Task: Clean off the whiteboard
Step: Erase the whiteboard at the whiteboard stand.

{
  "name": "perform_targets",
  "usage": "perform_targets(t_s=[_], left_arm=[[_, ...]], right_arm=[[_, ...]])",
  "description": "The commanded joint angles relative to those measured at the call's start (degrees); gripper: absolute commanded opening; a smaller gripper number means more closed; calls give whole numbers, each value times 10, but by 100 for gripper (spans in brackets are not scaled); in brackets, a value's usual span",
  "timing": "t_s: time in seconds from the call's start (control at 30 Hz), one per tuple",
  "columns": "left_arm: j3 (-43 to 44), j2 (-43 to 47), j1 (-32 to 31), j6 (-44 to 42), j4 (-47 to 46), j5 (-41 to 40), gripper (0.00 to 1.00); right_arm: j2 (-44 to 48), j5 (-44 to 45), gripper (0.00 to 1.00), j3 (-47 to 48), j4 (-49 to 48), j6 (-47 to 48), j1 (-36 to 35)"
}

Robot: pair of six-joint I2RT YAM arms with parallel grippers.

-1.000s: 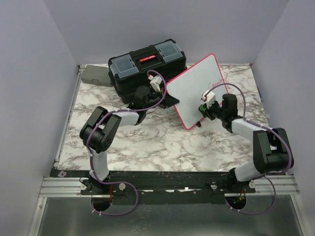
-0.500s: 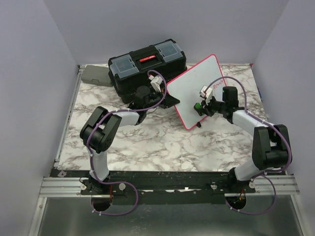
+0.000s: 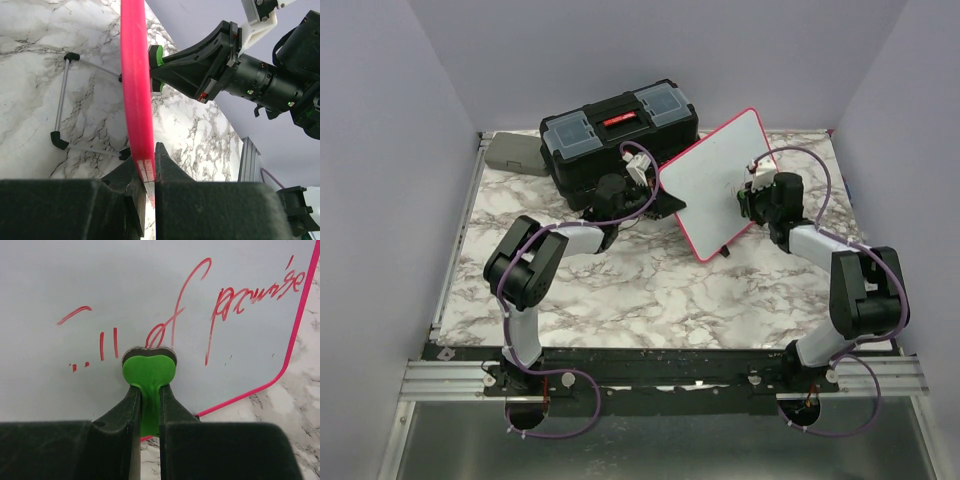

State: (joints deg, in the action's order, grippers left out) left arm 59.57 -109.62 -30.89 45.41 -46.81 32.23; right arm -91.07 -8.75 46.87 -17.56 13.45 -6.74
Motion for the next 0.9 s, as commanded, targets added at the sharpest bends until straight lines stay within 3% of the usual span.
perform_targets(t_s=[0.0, 0.17, 0.27, 0.37, 0.47, 0.6, 0.8, 0.87], left_arm=[[14, 2, -20, 21, -13, 66, 0], [13, 0, -21, 21, -13, 67, 0], [13, 1, -21, 21, -14, 66, 0], [14, 0, -21, 21, -14, 66, 0], [15, -1, -22, 22, -14, 67, 0], [17, -1, -23, 21, -12, 65, 0], [19, -2, -24, 22, -11, 65, 0], [19, -1, -24, 22, -10, 66, 0]], right_arm=[[1, -38, 1, 12, 16, 17, 2], [-4, -296, 1, 36, 142, 129, 2], [2, -338, 1, 29, 143, 144, 2], [-7, -283, 1, 34, 116, 100, 3], [-14, -108, 1, 29, 40, -9, 2], [-20, 6, 1, 25, 5, -44, 2], [-25, -7, 1, 39, 31, -44, 2], [-25, -50, 0, 47, 55, -25, 2]])
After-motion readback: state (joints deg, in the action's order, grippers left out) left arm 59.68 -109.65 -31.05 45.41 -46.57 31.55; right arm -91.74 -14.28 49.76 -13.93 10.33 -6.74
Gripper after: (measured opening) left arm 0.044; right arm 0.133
